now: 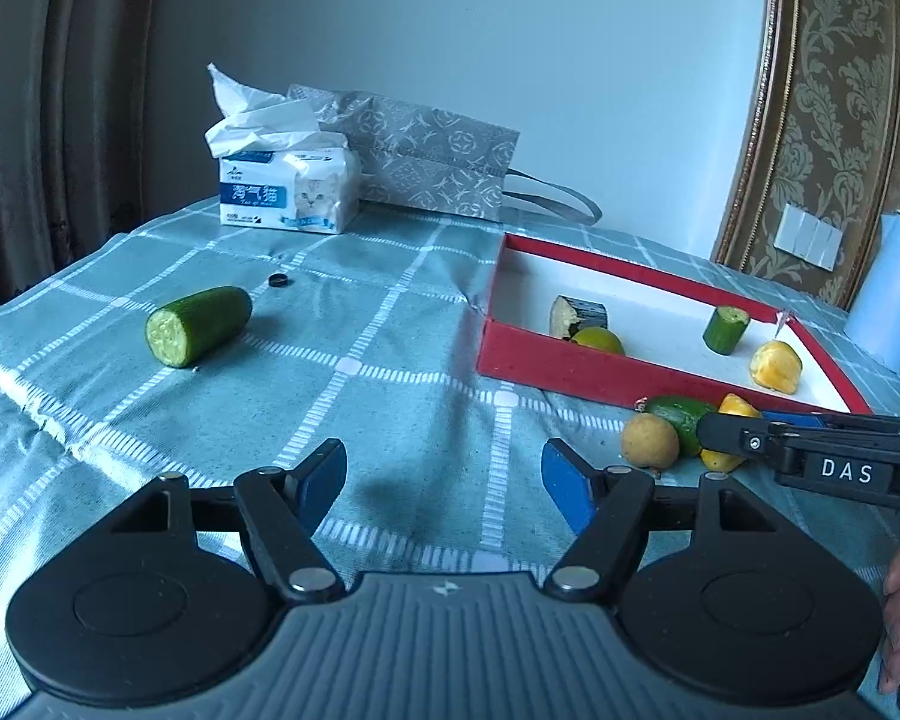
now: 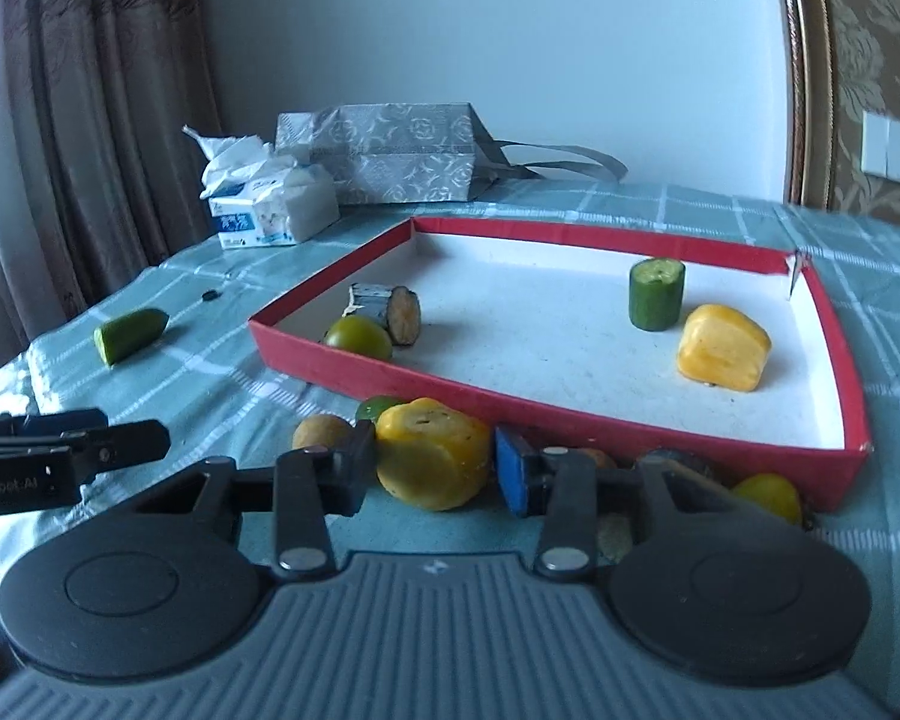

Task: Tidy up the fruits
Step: 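Grasp the yellow-orange fruit beside the tray with the right gripper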

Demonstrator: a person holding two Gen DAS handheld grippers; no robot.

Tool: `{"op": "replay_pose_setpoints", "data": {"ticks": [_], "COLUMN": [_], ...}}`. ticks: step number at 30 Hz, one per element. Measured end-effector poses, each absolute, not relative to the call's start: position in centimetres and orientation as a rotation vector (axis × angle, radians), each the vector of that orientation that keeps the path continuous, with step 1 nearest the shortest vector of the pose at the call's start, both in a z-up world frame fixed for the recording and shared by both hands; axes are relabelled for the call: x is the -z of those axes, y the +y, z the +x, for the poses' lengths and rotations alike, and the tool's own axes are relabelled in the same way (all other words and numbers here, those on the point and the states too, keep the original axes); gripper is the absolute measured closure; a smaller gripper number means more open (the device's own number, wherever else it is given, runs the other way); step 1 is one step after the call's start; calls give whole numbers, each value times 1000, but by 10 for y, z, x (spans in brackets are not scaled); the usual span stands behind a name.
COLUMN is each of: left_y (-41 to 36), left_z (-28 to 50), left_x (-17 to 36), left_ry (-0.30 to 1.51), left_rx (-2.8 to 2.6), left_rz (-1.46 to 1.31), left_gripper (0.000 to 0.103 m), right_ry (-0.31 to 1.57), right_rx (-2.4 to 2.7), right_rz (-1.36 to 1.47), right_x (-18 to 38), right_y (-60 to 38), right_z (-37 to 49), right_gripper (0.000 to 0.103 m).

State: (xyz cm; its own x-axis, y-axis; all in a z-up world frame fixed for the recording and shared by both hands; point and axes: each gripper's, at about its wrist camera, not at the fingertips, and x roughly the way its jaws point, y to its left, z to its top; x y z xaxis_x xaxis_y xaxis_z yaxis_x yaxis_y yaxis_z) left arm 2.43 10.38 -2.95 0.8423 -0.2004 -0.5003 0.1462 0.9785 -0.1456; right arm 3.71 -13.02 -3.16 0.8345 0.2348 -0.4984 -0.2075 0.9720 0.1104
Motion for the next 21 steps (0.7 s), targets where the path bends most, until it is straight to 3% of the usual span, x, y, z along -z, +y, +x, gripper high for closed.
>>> {"op": "replay_pose_setpoints", "data": {"ticks": [12,21], "left_y": [51,21], "left_z": [28,39], "left_x": [15,21], "left_ry": [500,521], "left_rx": [281,369], "left_rz": [58,144], "left_gripper": [32,31], "right_ry": [363,345], "right_rx": [-203,-129], "right_rz": [177,267], "right_x": [-1,5], "right_y": [-176,-228], "right_z": [-22,-35], "right_gripper": [63,63]}}
